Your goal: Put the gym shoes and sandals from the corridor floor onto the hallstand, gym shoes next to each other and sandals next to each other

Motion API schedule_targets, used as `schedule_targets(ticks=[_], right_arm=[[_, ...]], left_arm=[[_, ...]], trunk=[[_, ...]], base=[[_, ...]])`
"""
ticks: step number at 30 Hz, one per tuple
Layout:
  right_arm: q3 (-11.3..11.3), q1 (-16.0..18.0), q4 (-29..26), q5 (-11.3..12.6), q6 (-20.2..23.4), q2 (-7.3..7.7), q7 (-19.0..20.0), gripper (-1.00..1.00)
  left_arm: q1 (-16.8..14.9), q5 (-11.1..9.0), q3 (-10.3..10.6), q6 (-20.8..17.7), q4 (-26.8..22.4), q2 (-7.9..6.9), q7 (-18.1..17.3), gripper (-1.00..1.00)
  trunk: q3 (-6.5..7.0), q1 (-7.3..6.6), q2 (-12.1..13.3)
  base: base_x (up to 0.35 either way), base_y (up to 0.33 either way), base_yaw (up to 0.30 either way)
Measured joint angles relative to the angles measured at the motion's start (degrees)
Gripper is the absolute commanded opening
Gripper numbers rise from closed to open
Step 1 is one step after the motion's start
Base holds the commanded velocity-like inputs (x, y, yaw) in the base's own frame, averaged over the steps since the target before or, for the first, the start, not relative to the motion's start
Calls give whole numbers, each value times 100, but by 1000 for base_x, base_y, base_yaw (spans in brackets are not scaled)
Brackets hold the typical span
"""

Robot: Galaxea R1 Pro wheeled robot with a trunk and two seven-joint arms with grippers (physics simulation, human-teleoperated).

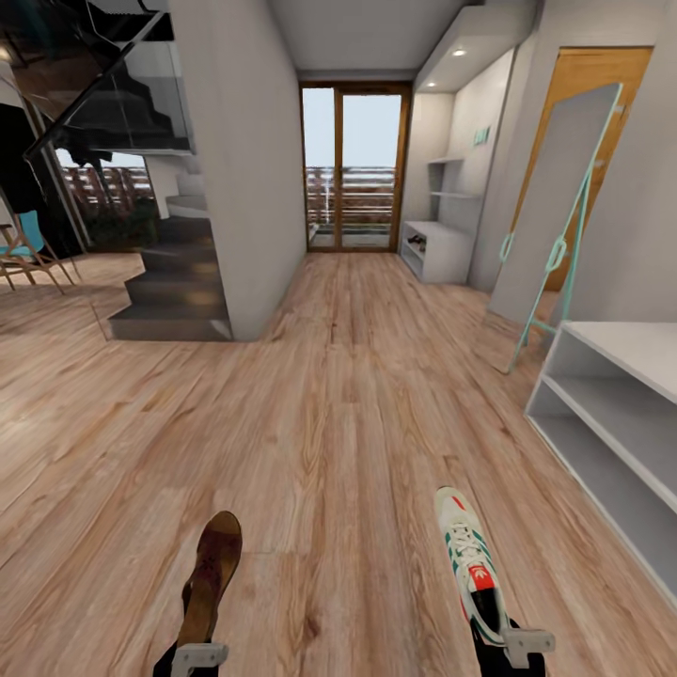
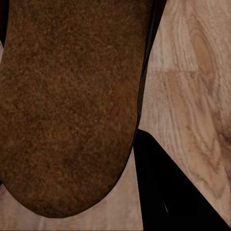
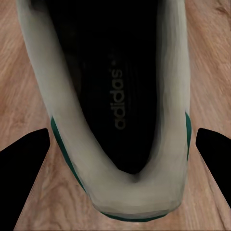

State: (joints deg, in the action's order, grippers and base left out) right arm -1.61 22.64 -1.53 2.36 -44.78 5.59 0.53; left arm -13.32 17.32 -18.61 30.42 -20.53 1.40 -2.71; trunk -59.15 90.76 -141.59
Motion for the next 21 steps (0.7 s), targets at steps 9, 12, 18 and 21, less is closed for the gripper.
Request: schedule_targets(ticks=[9, 12, 18, 21], right_arm=[[1, 0, 1, 1, 1, -6, 0, -100], [1, 0, 1, 1, 1, -6, 0, -100], [1, 0, 1, 1, 2, -6, 0, -100], [1, 0, 1, 1, 1, -6, 0, -100]], left_arm=[[0, -14, 2, 0, -2, -13, 0, -100], [0, -14, 2, 0, -2, -13, 0, -100], [0, -14, 3, 0, 6, -8, 0, -100], [0, -15, 3, 0, 7, -5, 0, -100]], trunk=[[0, 0, 0], [0, 0, 0], [0, 0, 0], [0, 0, 0]], base=[[340, 0, 0], [340, 0, 0], [340, 0, 0], [340, 0, 0]])
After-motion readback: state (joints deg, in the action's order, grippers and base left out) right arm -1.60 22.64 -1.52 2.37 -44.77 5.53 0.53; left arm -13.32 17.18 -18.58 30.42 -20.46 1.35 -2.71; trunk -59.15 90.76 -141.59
